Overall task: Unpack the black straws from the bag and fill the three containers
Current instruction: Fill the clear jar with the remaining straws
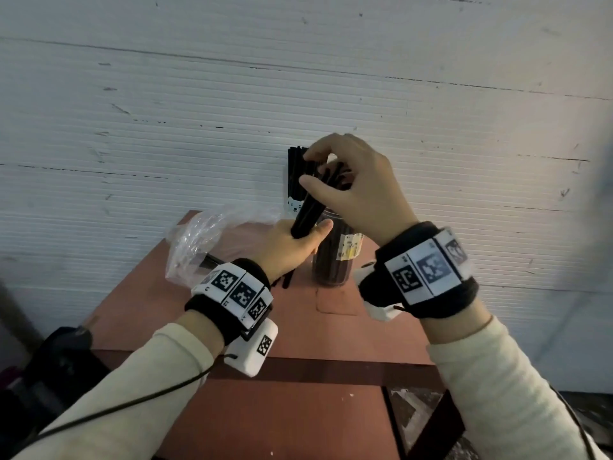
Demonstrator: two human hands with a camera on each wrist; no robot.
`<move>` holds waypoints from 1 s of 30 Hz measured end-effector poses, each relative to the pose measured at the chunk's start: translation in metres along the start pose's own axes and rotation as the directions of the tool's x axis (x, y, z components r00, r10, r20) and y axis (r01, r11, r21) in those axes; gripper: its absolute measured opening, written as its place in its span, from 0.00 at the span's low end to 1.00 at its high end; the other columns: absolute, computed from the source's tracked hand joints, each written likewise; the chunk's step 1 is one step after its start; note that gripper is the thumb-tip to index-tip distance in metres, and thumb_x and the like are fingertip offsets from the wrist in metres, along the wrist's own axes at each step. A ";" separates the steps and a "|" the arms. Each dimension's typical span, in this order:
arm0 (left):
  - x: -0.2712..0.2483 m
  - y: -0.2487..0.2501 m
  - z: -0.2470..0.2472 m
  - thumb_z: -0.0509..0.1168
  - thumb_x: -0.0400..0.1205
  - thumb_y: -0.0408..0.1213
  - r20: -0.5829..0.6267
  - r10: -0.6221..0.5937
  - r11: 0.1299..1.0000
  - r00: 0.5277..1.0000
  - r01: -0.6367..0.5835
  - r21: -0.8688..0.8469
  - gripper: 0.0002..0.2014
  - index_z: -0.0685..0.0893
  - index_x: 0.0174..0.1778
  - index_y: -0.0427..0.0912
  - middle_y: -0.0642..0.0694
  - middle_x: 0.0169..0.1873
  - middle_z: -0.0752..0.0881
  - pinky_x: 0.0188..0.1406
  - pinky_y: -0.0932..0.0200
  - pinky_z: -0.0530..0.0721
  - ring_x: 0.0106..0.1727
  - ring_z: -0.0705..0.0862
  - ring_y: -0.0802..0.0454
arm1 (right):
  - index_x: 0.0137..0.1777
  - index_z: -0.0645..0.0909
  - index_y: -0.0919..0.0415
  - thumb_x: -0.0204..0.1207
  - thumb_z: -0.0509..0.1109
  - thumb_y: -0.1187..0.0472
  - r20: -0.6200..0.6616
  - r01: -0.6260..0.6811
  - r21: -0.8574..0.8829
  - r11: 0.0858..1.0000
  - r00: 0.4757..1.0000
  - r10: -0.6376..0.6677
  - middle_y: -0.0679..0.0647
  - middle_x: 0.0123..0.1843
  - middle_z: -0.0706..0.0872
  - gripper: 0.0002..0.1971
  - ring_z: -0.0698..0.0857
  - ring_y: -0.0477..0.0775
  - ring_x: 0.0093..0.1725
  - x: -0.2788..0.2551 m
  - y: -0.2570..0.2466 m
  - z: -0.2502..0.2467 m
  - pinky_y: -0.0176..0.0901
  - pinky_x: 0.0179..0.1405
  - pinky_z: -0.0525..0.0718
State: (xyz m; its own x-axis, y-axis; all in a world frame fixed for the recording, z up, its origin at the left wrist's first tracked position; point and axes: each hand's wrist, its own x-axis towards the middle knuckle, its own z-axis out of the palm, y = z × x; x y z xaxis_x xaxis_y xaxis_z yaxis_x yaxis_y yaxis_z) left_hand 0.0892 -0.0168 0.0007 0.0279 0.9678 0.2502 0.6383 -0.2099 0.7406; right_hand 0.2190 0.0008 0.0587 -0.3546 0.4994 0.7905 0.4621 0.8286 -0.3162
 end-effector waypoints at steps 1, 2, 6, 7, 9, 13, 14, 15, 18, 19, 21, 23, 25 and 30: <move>0.003 -0.003 0.005 0.56 0.86 0.54 0.010 0.002 0.996 1.000 -0.001 -0.086 0.22 0.80 0.38 0.39 0.51 0.23 0.75 0.22 0.80 0.70 0.16 0.75 0.71 | 0.53 0.83 0.57 0.76 0.72 0.60 -0.005 0.032 0.014 0.999 0.999 -0.032 0.47 0.50 0.84 0.07 0.83 0.42 0.50 0.001 0.000 0.004 0.29 0.52 0.78; 0.005 -0.006 0.010 0.58 0.86 0.51 0.027 0.000 0.985 1.000 0.005 -0.175 0.21 0.78 0.33 0.41 0.52 0.22 0.77 0.26 0.78 0.70 0.17 0.76 0.69 | 0.53 0.84 0.59 0.78 0.70 0.62 0.006 0.055 0.021 0.998 0.998 -0.055 0.47 0.50 0.84 0.06 0.83 0.42 0.49 0.001 0.000 0.010 0.28 0.53 0.78; 0.016 -0.023 0.024 0.69 0.78 0.40 0.063 -0.071 0.898 0.995 0.091 -0.431 0.10 0.82 0.31 0.42 0.48 0.27 0.84 0.47 0.48 0.81 0.33 0.83 0.55 | 0.45 0.85 0.66 0.83 0.64 0.61 0.139 -0.024 0.003 1.000 0.990 0.023 0.52 0.43 0.86 0.11 0.80 0.39 0.41 -0.005 0.008 0.034 0.25 0.43 0.74; 0.017 -0.027 0.025 0.69 0.76 0.39 0.061 -0.071 0.894 0.996 0.091 -0.439 0.08 0.83 0.34 0.40 0.45 0.29 0.86 0.50 0.45 0.83 0.36 0.84 0.51 | 0.43 0.85 0.67 0.84 0.63 0.59 0.176 -0.044 -0.010 0.999 0.983 0.045 0.53 0.42 0.86 0.14 0.81 0.42 0.40 -0.008 0.011 0.040 0.28 0.42 0.75; 0.018 -0.032 0.024 0.70 0.72 0.40 0.054 -0.041 0.889 0.998 0.062 -0.454 0.10 0.84 0.37 0.36 0.41 0.32 0.86 0.53 0.42 0.83 0.39 0.85 0.47 | 0.42 0.84 0.67 0.85 0.62 0.57 0.183 -0.054 0.011 0.998 0.982 0.051 0.55 0.42 0.85 0.16 0.82 0.48 0.43 -0.012 0.016 0.047 0.34 0.45 0.77; 0.018 -0.040 0.021 0.74 0.74 0.41 0.169 -0.026 0.883 0.985 0.102 -0.457 0.11 0.84 0.38 0.35 0.42 0.33 0.86 0.55 0.44 0.82 0.39 0.85 0.48 | 0.56 0.83 0.63 0.85 0.63 0.61 0.115 -0.012 0.105 0.994 0.993 -0.001 0.52 0.54 0.84 0.09 0.82 0.45 0.53 -0.013 0.016 0.052 0.31 0.56 0.78; 0.017 -0.040 0.021 0.73 0.77 0.40 0.195 -0.029 0.887 0.980 0.115 -0.448 0.10 0.83 0.36 0.36 0.43 0.31 0.84 0.55 0.45 0.81 0.38 0.84 0.49 | 0.58 0.84 0.63 0.85 0.63 0.63 0.104 0.006 0.114 0.993 0.994 -0.018 0.52 0.55 0.84 0.10 0.82 0.44 0.55 -0.012 0.016 0.052 0.31 0.58 0.78; 0.016 -0.039 0.021 0.71 0.79 0.38 0.211 -0.033 0.883 0.977 0.127 -0.452 0.11 0.81 0.34 0.37 0.44 0.29 0.82 0.54 0.46 0.81 0.36 0.83 0.50 | 0.58 0.84 0.64 0.84 0.63 0.63 0.101 0.017 0.123 0.992 0.994 -0.030 0.52 0.55 0.84 0.10 0.82 0.43 0.55 -0.011 0.016 0.052 0.29 0.58 0.77; 0.015 -0.037 0.019 0.69 0.81 0.34 0.234 -0.032 0.883 0.972 0.137 -0.449 0.11 0.79 0.35 0.35 0.42 0.30 0.79 0.50 0.55 0.80 0.35 0.80 0.52 | 0.52 0.87 0.67 0.84 0.65 0.62 0.089 0.028 0.136 0.990 0.995 -0.041 0.54 0.50 0.86 0.11 0.82 0.43 0.51 -0.009 0.018 0.053 0.27 0.54 0.77; 0.015 -0.036 0.018 0.70 0.81 0.35 0.252 -0.031 0.891 0.967 0.141 -0.432 0.09 0.81 0.39 0.34 0.40 0.32 0.80 0.50 0.56 0.79 0.37 0.81 0.51 | 0.51 0.87 0.68 0.83 0.65 0.62 0.077 0.032 0.135 0.990 0.996 -0.043 0.54 0.49 0.86 0.11 0.82 0.43 0.50 -0.010 0.019 0.053 0.28 0.54 0.78; 0.015 -0.038 0.017 0.73 0.78 0.34 0.289 -0.051 0.898 0.956 0.171 -0.406 0.09 0.82 0.43 0.31 0.37 0.37 0.83 0.52 0.54 0.80 0.41 0.83 0.49 | 0.52 0.87 0.67 0.83 0.66 0.61 0.074 0.037 0.121 0.992 0.996 -0.046 0.53 0.50 0.86 0.10 0.82 0.43 0.50 -0.014 0.020 0.053 0.29 0.55 0.78; 0.015 -0.040 0.017 0.75 0.76 0.39 0.310 -0.099 0.897 0.946 0.219 -0.384 0.17 0.84 0.47 0.26 0.37 0.40 0.86 0.61 0.46 0.83 0.46 0.86 0.43 | 0.54 0.85 0.65 0.82 0.68 0.60 0.094 0.024 0.103 0.994 0.995 -0.034 0.52 0.52 0.85 0.09 0.82 0.43 0.52 -0.017 0.021 0.053 0.29 0.56 0.77; 0.015 -0.040 0.016 0.74 0.72 0.47 0.293 -0.096 0.913 0.951 0.202 -0.355 0.25 0.84 0.48 0.25 0.34 0.41 0.88 0.67 0.36 0.79 0.49 0.87 0.37 | 0.59 0.84 0.63 0.80 0.71 0.57 0.099 0.010 0.081 0.997 0.995 -0.018 0.51 0.57 0.83 0.12 0.80 0.41 0.56 -0.019 0.020 0.051 0.27 0.59 0.76; 0.002 -0.014 0.002 0.64 0.84 0.42 0.185 -0.047 0.971 0.982 0.088 -0.222 0.15 0.83 0.36 0.36 0.43 0.40 0.89 0.38 0.85 0.74 0.35 0.83 0.68 | 0.74 0.71 0.54 0.71 0.79 0.50 0.007 -0.140 0.211 0.967 0.990 0.142 0.47 0.68 0.72 0.33 0.77 0.35 0.58 -0.022 0.011 0.031 0.23 0.58 0.77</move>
State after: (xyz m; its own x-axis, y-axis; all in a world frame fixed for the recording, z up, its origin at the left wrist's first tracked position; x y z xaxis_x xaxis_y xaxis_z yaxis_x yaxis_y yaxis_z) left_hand 0.0815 -0.0114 -0.0103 0.1398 0.9856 0.0955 0.4519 -0.1493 0.8795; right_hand 0.2073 0.0066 0.0214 -0.2910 0.6135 0.7341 0.3252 0.7850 -0.5272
